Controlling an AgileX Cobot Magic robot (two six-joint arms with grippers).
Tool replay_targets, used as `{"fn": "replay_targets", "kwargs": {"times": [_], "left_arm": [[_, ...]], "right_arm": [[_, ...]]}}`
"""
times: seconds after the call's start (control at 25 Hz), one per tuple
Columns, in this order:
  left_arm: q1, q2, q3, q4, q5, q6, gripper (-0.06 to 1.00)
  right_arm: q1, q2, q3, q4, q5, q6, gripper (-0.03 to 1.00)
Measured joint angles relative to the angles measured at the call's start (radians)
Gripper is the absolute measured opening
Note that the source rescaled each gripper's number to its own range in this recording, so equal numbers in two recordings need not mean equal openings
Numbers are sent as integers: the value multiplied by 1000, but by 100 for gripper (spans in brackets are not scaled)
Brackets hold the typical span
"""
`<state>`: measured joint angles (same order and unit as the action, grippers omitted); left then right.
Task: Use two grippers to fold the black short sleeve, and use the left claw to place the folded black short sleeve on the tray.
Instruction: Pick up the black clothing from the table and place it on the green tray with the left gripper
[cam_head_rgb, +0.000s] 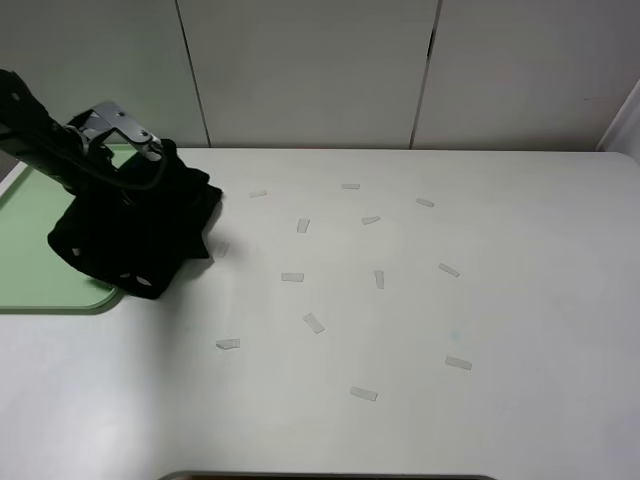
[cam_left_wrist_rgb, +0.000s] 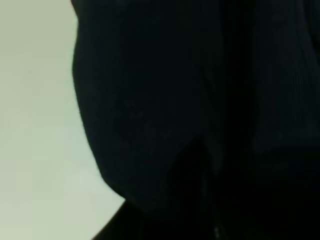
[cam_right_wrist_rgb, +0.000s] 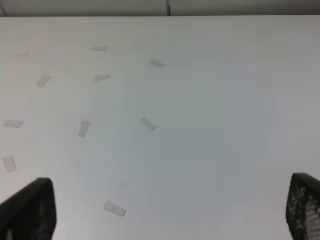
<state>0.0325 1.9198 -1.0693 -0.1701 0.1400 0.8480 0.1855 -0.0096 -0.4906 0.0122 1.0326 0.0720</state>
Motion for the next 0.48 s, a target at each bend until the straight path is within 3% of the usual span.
{"fn": "replay_targets", "kwargs": {"times": [0.28,0.48], "left_arm": [[176,1,0,15,-86,-12,15],[231,29,0,33,-111,-10,15]], "right_arm": [[0,0,0,0,0,0,100],[0,0,0,0,0,0,100]]}}
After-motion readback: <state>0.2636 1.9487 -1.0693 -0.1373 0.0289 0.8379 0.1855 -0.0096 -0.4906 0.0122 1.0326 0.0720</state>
